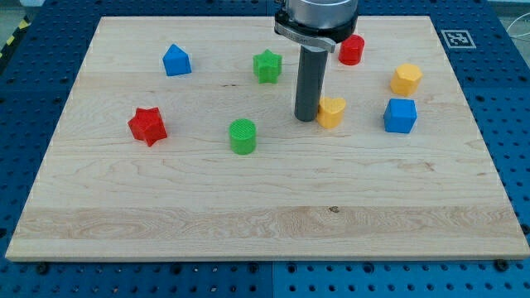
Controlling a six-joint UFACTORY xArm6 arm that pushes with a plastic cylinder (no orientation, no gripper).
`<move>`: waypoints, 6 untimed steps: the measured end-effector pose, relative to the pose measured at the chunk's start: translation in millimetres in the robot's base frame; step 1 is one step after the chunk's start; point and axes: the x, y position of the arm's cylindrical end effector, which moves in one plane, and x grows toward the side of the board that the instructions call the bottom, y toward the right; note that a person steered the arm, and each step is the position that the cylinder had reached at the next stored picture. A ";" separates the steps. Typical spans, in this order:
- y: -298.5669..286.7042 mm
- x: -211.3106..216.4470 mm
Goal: Push the yellow heart left a bit
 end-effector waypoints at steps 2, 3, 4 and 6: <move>52.9 57.3; 74.9 47.7; 71.8 0.4; 19.8 -8.8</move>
